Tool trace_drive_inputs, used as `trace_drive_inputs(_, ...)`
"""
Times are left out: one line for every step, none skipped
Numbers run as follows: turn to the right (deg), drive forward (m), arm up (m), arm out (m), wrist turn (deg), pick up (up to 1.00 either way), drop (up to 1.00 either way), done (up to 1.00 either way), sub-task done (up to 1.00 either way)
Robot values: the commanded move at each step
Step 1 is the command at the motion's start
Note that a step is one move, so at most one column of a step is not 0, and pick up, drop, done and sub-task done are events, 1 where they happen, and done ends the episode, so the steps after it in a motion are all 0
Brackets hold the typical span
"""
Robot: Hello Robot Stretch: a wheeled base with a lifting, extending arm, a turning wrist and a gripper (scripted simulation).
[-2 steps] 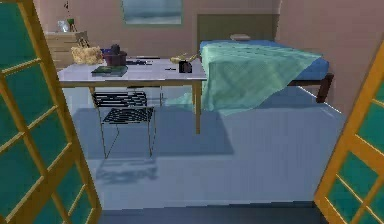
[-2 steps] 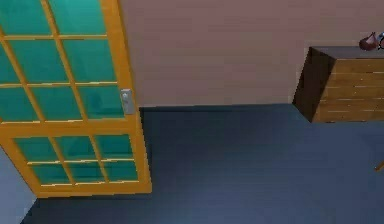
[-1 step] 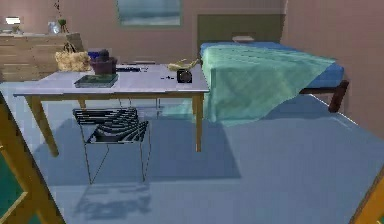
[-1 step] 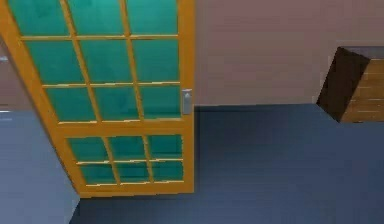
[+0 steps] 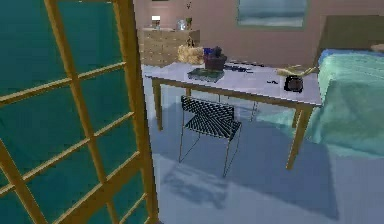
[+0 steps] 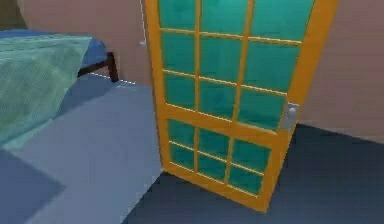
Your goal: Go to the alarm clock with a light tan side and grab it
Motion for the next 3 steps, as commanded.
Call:
trace_drive_inputs(0.0,1.0,0.0,0.0,0.0,0.0,0.0,0.0,0.0)
trace_drive_inputs(-21.0,0.0,0.0,0.0,0.0,0.0,0.0,0.0,0.0)
trace_drive_inputs(0.0,0.05,0.0,0.0,0.0,0.0,0.0,0.0,0.0)
